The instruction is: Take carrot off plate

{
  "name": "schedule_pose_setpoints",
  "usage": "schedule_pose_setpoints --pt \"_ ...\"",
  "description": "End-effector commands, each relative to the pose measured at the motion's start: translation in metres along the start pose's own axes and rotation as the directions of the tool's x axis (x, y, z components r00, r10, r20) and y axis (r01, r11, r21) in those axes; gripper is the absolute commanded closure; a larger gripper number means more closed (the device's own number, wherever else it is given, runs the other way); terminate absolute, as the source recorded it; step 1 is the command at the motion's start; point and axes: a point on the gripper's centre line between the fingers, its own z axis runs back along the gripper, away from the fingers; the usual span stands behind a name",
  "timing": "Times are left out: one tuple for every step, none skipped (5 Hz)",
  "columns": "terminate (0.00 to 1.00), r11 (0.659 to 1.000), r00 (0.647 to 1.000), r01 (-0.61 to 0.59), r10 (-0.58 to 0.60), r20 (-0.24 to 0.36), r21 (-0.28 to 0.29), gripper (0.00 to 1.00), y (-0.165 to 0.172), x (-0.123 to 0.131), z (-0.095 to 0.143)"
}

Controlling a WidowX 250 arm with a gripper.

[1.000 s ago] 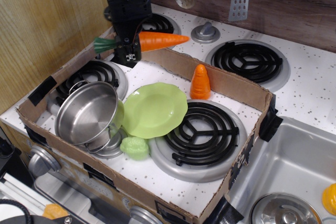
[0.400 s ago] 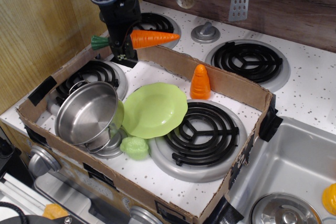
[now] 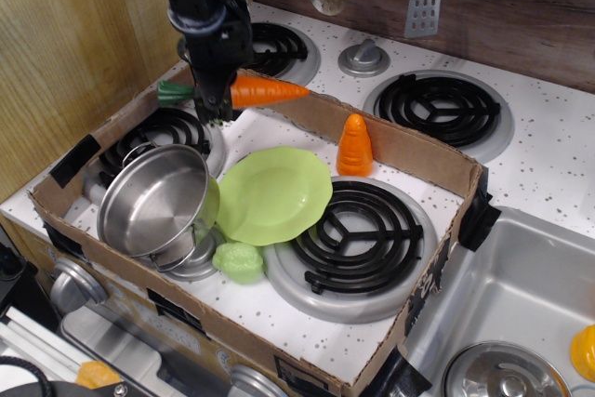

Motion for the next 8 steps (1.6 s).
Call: schedule_pose_setpoints --pt "0.00 0.998 0.998 -0.054 0.052 0.038 0.029 1.00 -0.002 0.001 -0.012" --pt "0.00 0.997 0.996 -0.073 0.072 0.059 0.019 0.00 -0.003 0.002 -0.021" --pt "0.00 0.998 0.997 -0.061 0.059 0.058 0.026 0.00 0.000 0.003 -0.017" --pt "0.00 0.997 0.998 -0.048 0.045 0.039 0.064 0.00 0.007 0.005 -0.003" --pt "0.00 0.996 0.999 -0.045 0.043 0.024 0.072 0.00 0.013 0.009 0.008" --pt "0.00 0.992 0.995 -0.095 0.094 0.017 0.088 0.00 0.017 0.014 0.024" --pt "0.00 0.977 0.978 -0.207 0.208 -0.020 0.044 0.00 0.018 0.025 0.047" --pt "1.00 0.899 0.900 -0.436 0.434 -0.034 -0.040 0.00 0.009 0.037 0.059"
